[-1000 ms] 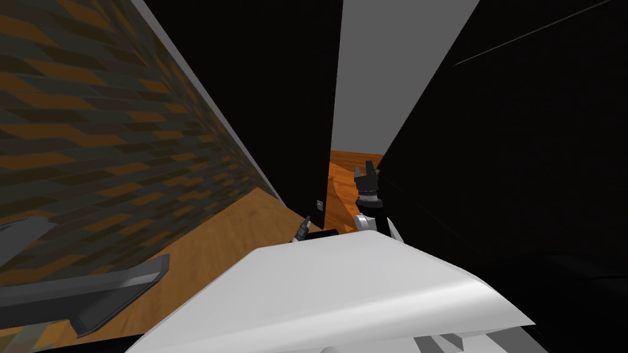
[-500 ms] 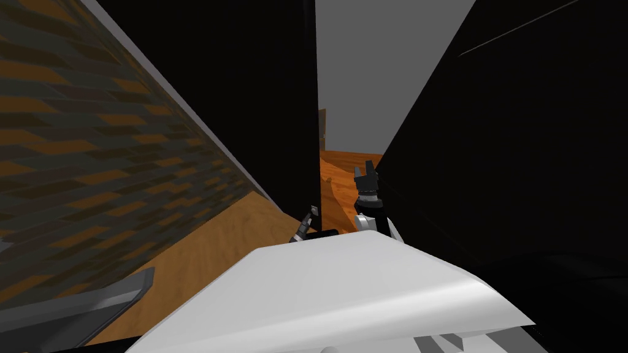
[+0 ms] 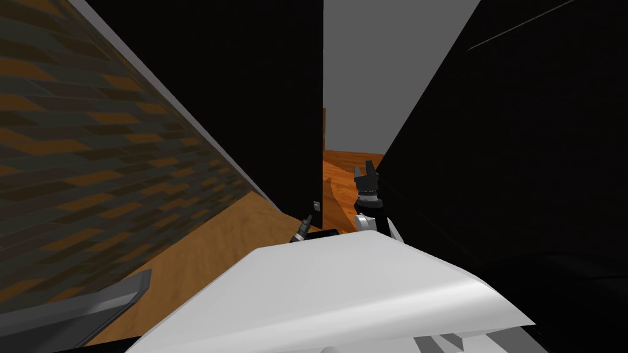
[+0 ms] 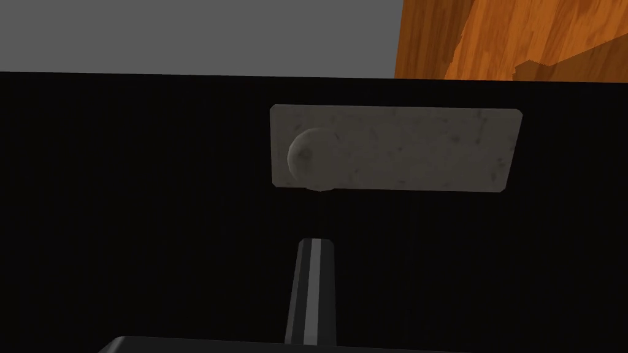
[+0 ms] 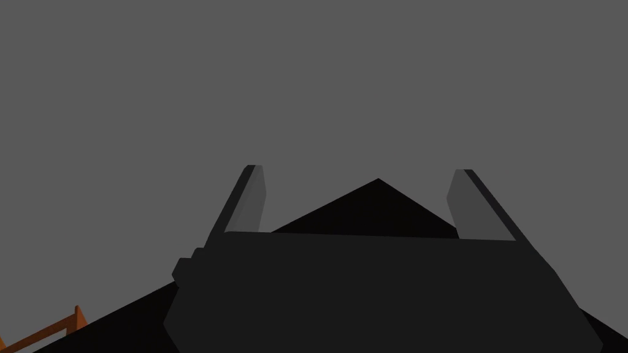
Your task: Push the door open
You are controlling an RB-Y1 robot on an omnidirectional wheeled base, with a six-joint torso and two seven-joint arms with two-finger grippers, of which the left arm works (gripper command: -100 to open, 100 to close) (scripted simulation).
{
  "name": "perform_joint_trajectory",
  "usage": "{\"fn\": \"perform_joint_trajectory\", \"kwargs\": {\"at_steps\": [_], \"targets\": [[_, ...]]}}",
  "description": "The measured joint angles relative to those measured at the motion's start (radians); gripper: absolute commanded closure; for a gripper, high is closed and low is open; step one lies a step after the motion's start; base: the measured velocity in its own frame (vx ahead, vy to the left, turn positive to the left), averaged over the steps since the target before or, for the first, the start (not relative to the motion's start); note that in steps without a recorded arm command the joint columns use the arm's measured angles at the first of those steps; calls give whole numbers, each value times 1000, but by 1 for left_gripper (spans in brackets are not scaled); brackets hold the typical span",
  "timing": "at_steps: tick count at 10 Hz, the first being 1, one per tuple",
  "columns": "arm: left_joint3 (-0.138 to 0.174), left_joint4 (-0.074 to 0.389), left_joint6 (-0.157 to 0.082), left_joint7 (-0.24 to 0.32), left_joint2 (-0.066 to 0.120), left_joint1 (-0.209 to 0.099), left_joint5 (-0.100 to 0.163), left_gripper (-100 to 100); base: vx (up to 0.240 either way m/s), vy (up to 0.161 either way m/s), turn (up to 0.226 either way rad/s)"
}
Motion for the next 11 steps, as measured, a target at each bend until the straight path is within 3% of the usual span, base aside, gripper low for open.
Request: {"fn": "perform_joint_trajectory", "kwargs": {"at_steps": [2,3,5,6,7,8,9,11], "targets": [[0,0,0,0,0,0,0,100,-4,1,0],[0,0,0,0,0,0,0,-100,-42,-22,70],[8,-2,7,0,40,-7,12,-100,-103,-62,165],[24,16,0,-15,39,-10,32,-100,-172,-88,164],[34,18,-3,-26,20,-10,47,-100,-135,-66,31],[34,0,4,-24,2,1,51,-100,-53,-28,1],[33,-3,6,-23,0,2,51,-100,58,-60,-30],[30,-3,18,-24,40,-9,60,-100,156,-73,-27]]}}
